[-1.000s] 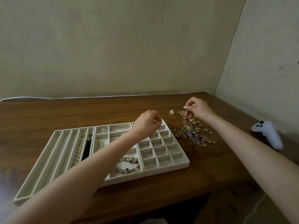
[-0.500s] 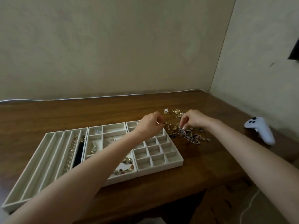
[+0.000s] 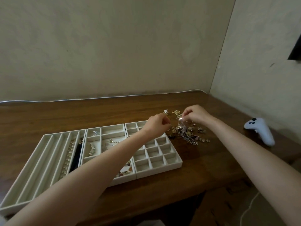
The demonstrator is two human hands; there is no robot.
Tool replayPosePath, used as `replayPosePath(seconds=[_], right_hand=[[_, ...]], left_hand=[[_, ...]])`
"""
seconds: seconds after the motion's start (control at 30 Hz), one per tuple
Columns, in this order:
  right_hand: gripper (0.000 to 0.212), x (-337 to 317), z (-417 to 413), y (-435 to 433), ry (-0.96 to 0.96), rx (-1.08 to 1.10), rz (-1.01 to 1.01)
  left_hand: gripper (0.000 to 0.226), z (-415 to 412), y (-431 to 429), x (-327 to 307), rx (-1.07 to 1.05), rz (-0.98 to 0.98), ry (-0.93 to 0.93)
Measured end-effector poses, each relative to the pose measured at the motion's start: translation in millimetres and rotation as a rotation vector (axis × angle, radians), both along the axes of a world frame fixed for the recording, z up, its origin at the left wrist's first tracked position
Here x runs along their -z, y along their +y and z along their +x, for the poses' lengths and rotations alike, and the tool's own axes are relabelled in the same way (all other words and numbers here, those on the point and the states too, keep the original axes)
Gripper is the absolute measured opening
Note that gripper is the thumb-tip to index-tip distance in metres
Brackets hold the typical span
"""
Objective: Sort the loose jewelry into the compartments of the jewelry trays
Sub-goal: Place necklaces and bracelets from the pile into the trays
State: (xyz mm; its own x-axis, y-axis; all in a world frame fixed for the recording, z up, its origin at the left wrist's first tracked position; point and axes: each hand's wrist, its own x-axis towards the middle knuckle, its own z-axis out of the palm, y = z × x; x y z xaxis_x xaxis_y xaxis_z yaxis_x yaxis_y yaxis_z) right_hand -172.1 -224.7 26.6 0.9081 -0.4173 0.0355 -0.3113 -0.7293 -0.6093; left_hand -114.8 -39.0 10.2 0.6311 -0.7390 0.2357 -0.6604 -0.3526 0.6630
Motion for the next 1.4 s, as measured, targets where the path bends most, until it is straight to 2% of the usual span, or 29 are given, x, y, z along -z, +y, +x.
replayPosePath(seconds=[0.07, 0.17, 0.33, 0.43, 0.5, 0.63, 0.7, 0.77, 0.87, 0.97, 1.17, 1.27, 1.4], right_hand=[[0.004, -10, -2, -2, -0.08, 0.021, 0.133], [0.007, -22, -4, -3, -0.178, -0.01, 0.364], [0.009, -32, -3, 10, -0.276, -0.06, 0.356], [0.009, -34, 0, 18, -0.333, -0.112, 0.371], [0.009, -35, 2, 21, -0.37, -0.145, 0.4], [0.006, -38, 3, 22, -0.443, -0.193, 0.508], [0.003, -37, 3, 22, -0.471, -0.201, 0.53], [0.013, -32, 2, 17, -0.451, -0.163, 0.43], [0.024, -21, -3, 11, -0.271, -0.105, 0.251], [0.031, -8, -6, 10, -0.107, -0.103, 0.279], [0.037, 1, -6, 15, -0.162, -0.073, 0.281], [0.038, 3, -5, 16, -0.161, -0.047, 0.173], [0.031, 7, -3, 17, -0.183, -0.003, 0.009]], left_hand=[[0.021, 0, -3, -2, -0.003, -0.021, 0.041], [0.023, 1, -8, -4, -0.015, -0.076, 0.112], [0.041, 3, -18, -7, 0.046, -0.16, 0.329], [0.051, 4, -27, -10, 0.094, -0.169, 0.396], [0.048, 4, -33, -11, 0.108, -0.134, 0.379], [0.024, 9, -44, -7, 0.047, -0.028, 0.28], [0.02, 13, -46, -5, -0.011, -0.074, 0.338], [0.017, 16, -44, -5, -0.02, -0.184, 0.497], [0.02, 18, -41, -8, -0.028, -0.325, 0.718], [0.025, 20, -41, -9, -0.064, -0.419, 0.907], [0.022, 19, -46, -5, -0.106, -0.552, 1.109], [0.012, 19, -45, -5, -0.127, -0.57, 1.191], [0.013, 20, -45, -5, -0.145, -0.563, 1.253]])
